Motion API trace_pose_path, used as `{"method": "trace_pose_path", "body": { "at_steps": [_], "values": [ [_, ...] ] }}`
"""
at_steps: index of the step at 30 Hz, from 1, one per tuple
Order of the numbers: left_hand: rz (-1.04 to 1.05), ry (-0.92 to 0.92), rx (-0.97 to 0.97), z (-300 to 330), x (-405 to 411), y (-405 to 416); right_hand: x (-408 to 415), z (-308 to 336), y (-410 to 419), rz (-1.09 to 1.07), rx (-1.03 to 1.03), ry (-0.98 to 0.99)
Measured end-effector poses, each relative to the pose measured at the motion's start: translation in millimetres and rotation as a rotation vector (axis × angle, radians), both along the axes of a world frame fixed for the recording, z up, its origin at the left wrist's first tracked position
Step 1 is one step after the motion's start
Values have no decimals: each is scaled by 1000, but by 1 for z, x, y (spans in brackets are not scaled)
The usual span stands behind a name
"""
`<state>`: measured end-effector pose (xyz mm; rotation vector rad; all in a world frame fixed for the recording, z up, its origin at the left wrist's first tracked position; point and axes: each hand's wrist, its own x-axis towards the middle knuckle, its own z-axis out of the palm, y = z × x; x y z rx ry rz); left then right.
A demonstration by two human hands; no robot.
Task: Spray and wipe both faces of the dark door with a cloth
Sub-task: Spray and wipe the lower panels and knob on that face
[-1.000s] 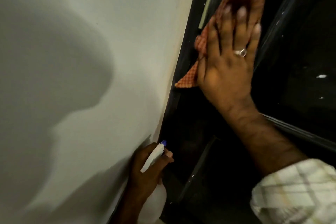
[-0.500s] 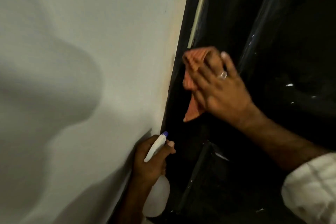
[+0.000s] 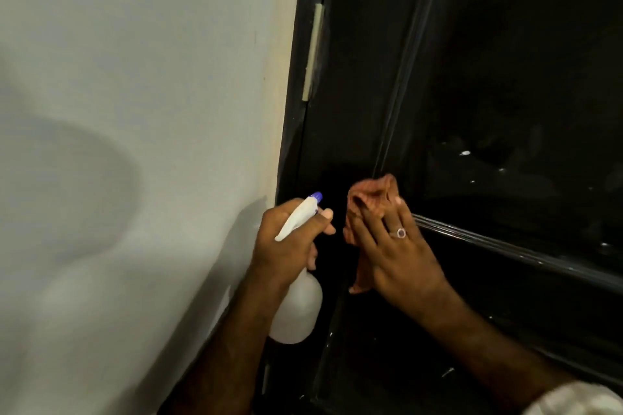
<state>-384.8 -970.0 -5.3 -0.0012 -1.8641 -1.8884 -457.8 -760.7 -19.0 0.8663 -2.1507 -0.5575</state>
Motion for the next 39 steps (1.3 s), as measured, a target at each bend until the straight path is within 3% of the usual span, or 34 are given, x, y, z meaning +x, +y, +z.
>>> {"method": "trace_pose_path", "body": {
  "at_steps": [2, 4, 9, 12, 15, 18, 21, 23, 25, 29, 32, 34, 37, 39],
  "values": [
    [-20, -15, 10, 11, 0, 7, 6, 0, 15, 36, 57, -17],
    [-35, -24, 46, 35, 0, 11, 4, 42, 17, 101, 22, 77],
    [-70, 73, 89, 111, -3, 11, -26, 238, -5, 27, -294, 401],
    [-81, 118, 63, 135, -6, 12, -25, 285, -23, -15, -471, 447],
    [-98, 110, 56, 137, -10, 17, -32, 230, -18, 28, -465, 439],
    [-160, 95, 15, 113, -13, 27, -26, 109, 11, 121, -327, 316],
    [-272, 64, 3, 84, -7, 33, -4, 6, 55, 82, -217, 181],
    [-301, 16, -8, 76, -2, 34, 0, 5, 86, 64, -212, 226],
    [-304, -35, -17, 79, -2, 38, -2, 48, 108, 28, -307, 305],
    [-297, -142, -37, 90, 1, 46, -16, 165, 99, -127, -710, 466],
    [-354, -94, -2, 91, 7, 39, -20, 192, 50, -167, -888, 488],
    [-367, -48, 4, 93, 12, 35, -23, 161, 22, -55, -766, 481],
    [-346, -3, 28, 95, 16, 34, -21, 61, 11, 98, -346, 303],
    [-362, -12, 15, 94, 19, 39, -16, 16, 37, 93, -256, 247]
  ]
}}
